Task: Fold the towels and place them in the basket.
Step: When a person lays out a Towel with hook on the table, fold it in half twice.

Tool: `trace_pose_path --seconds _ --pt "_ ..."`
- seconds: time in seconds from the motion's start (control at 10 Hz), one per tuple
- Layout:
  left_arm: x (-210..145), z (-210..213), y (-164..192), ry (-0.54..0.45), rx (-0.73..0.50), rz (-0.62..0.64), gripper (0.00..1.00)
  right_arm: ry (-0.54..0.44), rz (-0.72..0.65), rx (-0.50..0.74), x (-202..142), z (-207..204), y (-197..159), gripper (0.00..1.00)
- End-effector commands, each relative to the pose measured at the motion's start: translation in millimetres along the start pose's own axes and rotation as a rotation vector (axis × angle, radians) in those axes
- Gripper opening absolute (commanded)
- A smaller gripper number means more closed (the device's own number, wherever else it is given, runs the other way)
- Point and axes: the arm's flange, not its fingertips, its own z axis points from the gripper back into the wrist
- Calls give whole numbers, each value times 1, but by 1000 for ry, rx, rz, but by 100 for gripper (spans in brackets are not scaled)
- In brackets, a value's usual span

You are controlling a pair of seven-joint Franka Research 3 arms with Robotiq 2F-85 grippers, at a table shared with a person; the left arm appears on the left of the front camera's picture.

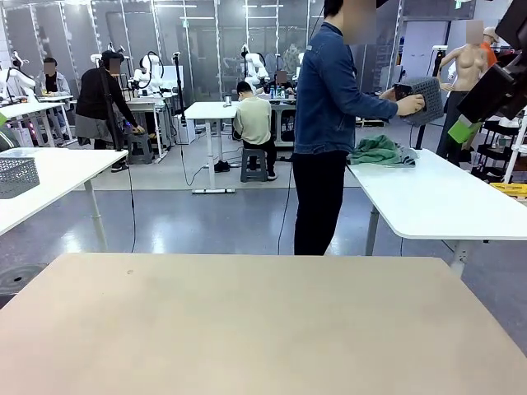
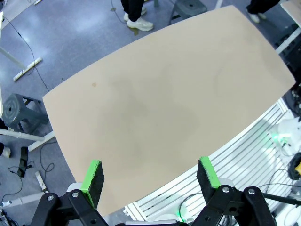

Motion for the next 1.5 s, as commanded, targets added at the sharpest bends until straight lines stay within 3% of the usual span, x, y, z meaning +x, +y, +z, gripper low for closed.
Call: trace_pose_path --seconds 0.0,1.4 --pt "1 1 0 0 1 -3 100 -4 -1 -2 1 0 0 100" --pt "1 1 0 0 1 -3 100 -4 -1 -2 1 0 0 100"
